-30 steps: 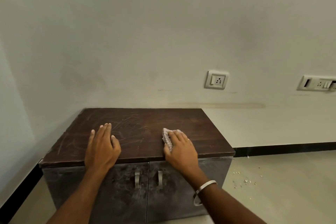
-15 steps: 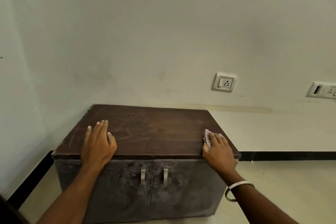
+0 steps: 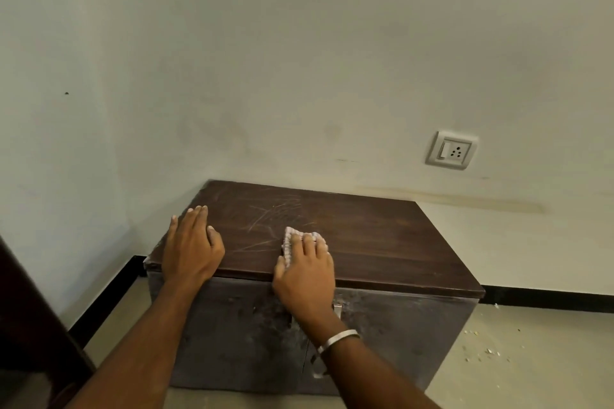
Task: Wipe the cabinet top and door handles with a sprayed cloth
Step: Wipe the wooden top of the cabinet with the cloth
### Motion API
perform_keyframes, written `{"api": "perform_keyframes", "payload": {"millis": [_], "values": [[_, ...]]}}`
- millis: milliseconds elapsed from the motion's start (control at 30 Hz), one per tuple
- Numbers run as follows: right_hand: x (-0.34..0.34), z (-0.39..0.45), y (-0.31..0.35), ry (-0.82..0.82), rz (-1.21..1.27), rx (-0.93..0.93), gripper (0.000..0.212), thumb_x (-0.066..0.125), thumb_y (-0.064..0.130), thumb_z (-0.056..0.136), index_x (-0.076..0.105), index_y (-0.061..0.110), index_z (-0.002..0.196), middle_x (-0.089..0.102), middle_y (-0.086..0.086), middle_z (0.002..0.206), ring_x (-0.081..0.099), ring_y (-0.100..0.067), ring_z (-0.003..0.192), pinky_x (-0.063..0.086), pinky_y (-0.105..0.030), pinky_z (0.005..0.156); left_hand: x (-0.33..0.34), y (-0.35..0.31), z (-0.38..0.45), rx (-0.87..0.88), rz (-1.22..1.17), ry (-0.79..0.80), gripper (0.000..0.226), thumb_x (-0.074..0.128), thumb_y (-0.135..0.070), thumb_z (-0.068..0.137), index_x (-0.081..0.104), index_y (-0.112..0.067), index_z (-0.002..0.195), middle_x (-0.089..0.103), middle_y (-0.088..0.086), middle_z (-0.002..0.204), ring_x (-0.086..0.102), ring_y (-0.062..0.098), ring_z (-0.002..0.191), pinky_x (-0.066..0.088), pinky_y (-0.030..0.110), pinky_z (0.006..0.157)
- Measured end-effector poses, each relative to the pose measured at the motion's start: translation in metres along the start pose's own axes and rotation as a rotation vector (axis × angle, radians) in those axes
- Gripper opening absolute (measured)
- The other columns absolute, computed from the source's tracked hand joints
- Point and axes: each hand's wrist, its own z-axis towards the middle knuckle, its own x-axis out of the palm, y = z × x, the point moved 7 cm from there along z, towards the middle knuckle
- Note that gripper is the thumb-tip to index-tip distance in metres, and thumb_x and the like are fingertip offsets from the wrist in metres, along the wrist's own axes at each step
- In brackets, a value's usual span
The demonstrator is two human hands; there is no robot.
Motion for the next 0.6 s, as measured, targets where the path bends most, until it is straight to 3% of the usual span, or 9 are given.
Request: {"api": "perform_keyframes", "payload": {"millis": [300, 600], "values": [[0.031, 0.004, 0.075, 0.117, 0.037, -0.121, 0.063, 0.037, 0.040, 0.096, 0.020, 0.015, 0.151, 0.018, -0.014, 0.159, 0.005, -0.033, 0.148, 0.007, -0.046, 0.120, 0.003, 0.008, 0.004, -0.003, -0.011, 0.004, 0.064, 0.028, -0.028, 0.086, 0.042, -0.002, 0.142, 0.044, 0.015, 0.147, 0.036, 0.025, 0.140, 0.010, 0.038, 0.119], [0.012, 0.010, 0.029, 0.080, 0.024, -0.123, 0.060, 0.037, 0.040, 0.093, 0.029, 0.018, 0.148, 0.028, -0.007, 0.156, 0.015, -0.025, 0.147, 0.013, -0.044, 0.119, -0.001, 0.008, 0.003, -0.022, -0.033, -0.011, 0.063, 0.028, -0.029, 0.087, 0.043, -0.002, 0.142, 0.046, 0.015, 0.146, 0.038, 0.026, 0.139, 0.012, 0.038, 0.121]]}}
